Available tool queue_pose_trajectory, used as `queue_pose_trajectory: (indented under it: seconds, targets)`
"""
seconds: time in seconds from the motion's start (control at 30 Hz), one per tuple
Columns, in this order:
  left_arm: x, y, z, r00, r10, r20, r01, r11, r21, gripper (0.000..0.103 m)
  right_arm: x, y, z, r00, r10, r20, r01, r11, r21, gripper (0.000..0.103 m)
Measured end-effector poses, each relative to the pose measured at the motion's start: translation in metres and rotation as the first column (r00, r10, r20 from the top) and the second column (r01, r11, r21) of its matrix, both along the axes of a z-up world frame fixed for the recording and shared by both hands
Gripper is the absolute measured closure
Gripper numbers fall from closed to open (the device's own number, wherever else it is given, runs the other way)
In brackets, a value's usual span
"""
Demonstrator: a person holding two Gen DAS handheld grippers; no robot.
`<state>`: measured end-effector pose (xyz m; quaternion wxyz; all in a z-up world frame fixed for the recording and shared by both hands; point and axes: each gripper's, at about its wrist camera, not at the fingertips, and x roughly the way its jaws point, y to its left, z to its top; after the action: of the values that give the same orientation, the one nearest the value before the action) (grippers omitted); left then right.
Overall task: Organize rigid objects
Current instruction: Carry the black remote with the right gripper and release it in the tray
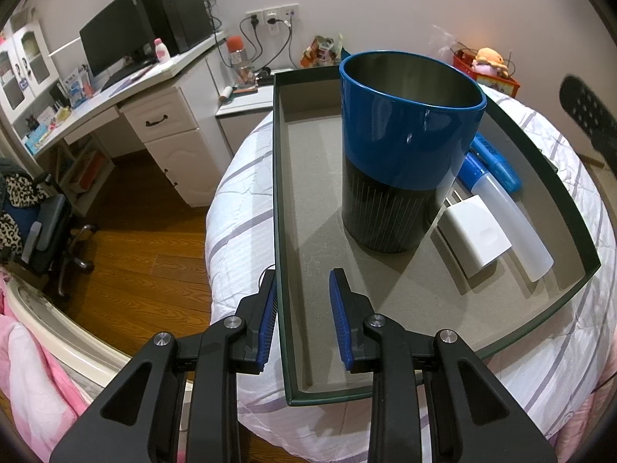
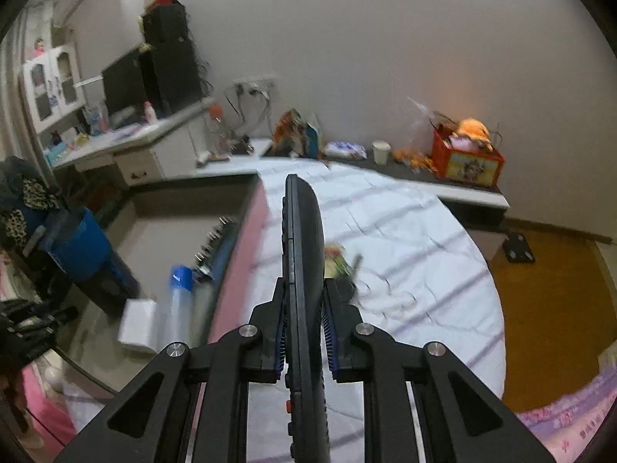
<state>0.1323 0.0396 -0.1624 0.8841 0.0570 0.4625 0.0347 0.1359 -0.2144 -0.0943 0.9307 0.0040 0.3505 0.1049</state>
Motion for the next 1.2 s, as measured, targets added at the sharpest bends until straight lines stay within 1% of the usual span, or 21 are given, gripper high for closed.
queue_pose_trajectory:
  seconds: [0.07, 0.23, 0.53, 0.7, 0.8, 0.9, 1.0, 1.2]
  targets:
    - [0.0, 0.002, 0.0, 1.0, 0.0, 0.0, 0.0, 1.0, -0.001, 0.077, 0.002, 0.005, 0.007, 1.0, 0.018, 0.015, -0.018, 1.0, 0.013, 0.087]
    - [0.0, 0.002, 0.0, 1.0, -0.001, 0.0, 0.001, 1.0, -0.004, 0.077, 0.006, 0.018, 0.015, 0.998, 0.045, 0.034, -0.045, 0.999, 0.002, 0.087]
    - [0.0, 0.003, -0.001, 1.0, -0.001, 0.001, 0.001, 1.0, -0.004, 0.077, 0.02, 0.034, 0.012, 0.996, 0.089, 0.007, -0.09, 0.996, 0.003, 0.087]
    - [0.001, 0.003, 0.0, 1.0, -0.001, 0.001, 0.001, 1.0, -0.005, 0.077, 0.033, 0.055, 0.009, 0.99, 0.139, -0.019, -0.139, 0.99, 0.0, 0.087]
    - [0.001, 0.003, -0.001, 1.0, -0.002, 0.002, 0.002, 1.0, -0.006, 0.077, 0.043, 0.074, 0.004, 0.983, 0.179, -0.046, -0.18, 0.984, -0.004, 0.087]
    - [0.001, 0.003, -0.001, 1.0, -0.002, 0.002, 0.002, 1.0, -0.005, 0.077, 0.056, 0.091, -0.003, 0.971, 0.224, -0.085, -0.223, 0.975, 0.012, 0.087]
    - [0.001, 0.004, -0.001, 1.0, -0.002, 0.002, 0.002, 1.0, -0.005, 0.077, 0.068, 0.109, -0.012, 0.962, 0.242, -0.127, -0.245, 0.969, -0.011, 0.087]
    - [0.006, 0.0, -0.001, 1.0, -0.008, 0.001, 0.008, 1.0, -0.009, 0.076, 0.092, 0.138, -0.036, 0.929, 0.284, -0.238, -0.298, 0.954, -0.021, 0.087]
